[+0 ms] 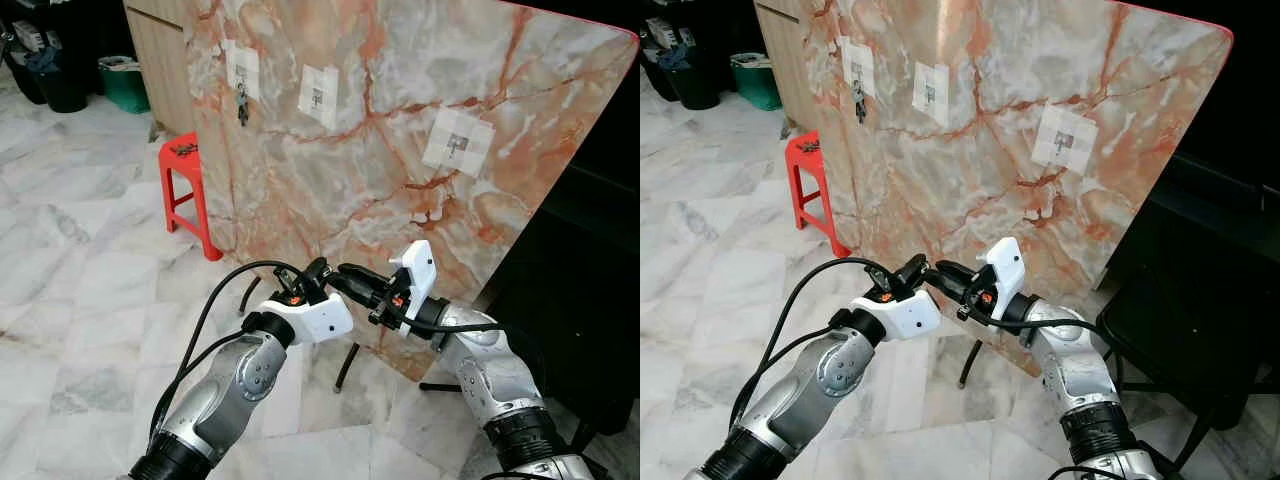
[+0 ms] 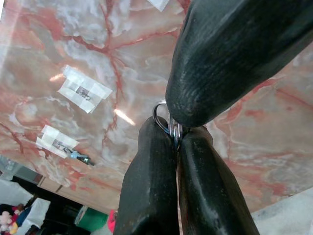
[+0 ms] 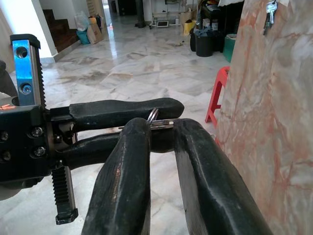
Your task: Hang keys on a hook
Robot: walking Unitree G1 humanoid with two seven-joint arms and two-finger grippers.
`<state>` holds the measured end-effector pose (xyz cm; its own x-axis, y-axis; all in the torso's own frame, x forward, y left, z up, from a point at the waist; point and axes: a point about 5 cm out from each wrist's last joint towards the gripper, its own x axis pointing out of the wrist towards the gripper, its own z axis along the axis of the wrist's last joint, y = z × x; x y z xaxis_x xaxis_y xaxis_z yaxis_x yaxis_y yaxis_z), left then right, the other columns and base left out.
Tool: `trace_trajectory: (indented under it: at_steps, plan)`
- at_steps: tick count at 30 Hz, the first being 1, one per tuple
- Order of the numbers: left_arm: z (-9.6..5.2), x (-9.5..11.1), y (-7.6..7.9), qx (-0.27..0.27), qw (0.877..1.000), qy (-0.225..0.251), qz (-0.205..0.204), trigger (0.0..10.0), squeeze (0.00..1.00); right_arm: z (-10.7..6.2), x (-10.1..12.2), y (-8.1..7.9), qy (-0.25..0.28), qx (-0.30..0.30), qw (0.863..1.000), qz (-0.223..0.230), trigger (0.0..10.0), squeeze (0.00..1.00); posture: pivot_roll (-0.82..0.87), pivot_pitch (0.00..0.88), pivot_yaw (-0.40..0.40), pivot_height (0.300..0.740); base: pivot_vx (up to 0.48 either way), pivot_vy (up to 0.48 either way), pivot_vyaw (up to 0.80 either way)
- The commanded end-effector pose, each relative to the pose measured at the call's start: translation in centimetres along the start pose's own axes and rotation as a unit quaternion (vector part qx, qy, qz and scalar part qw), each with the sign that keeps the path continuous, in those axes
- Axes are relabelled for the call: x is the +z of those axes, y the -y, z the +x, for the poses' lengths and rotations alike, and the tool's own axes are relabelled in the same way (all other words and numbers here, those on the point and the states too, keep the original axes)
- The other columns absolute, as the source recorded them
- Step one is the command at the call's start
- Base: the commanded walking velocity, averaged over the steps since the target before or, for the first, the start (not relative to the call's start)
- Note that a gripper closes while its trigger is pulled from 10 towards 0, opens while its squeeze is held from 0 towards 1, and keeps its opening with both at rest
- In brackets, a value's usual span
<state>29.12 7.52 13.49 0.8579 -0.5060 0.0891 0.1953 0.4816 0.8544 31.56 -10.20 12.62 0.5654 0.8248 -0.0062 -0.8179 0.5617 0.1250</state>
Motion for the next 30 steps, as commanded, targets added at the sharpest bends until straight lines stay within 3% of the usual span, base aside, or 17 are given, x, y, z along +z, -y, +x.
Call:
trace_trajectory:
  at_steps: [1,25,30]
  plan:
    - [0.4,0.8,0.0,-0.005,1.000,0.024,0.002,10.0,0.00,-0.1,0.3,0.0,0.003,-0.004,1.000,-0.005,10.0,0.00,0.06,0.000,-0.130,0.740,0.000,0.000,0.00]
    - [0.1,1.6,-0.1,-0.006,0.998,0.058,-0.010,10.0,0.00,-0.1,0.0,1.5,0.000,-0.072,0.997,-0.015,10.0,0.00,0.06,0.000,-0.124,0.740,0.000,0.000,0.00]
    - [0.0,1.2,-0.2,-0.001,0.999,0.050,-0.016,10.0,0.00,-0.5,0.8,2.9,0.032,-0.142,0.989,-0.013,10.0,0.00,0.06,0.000,-0.120,0.740,0.000,0.000,0.00]
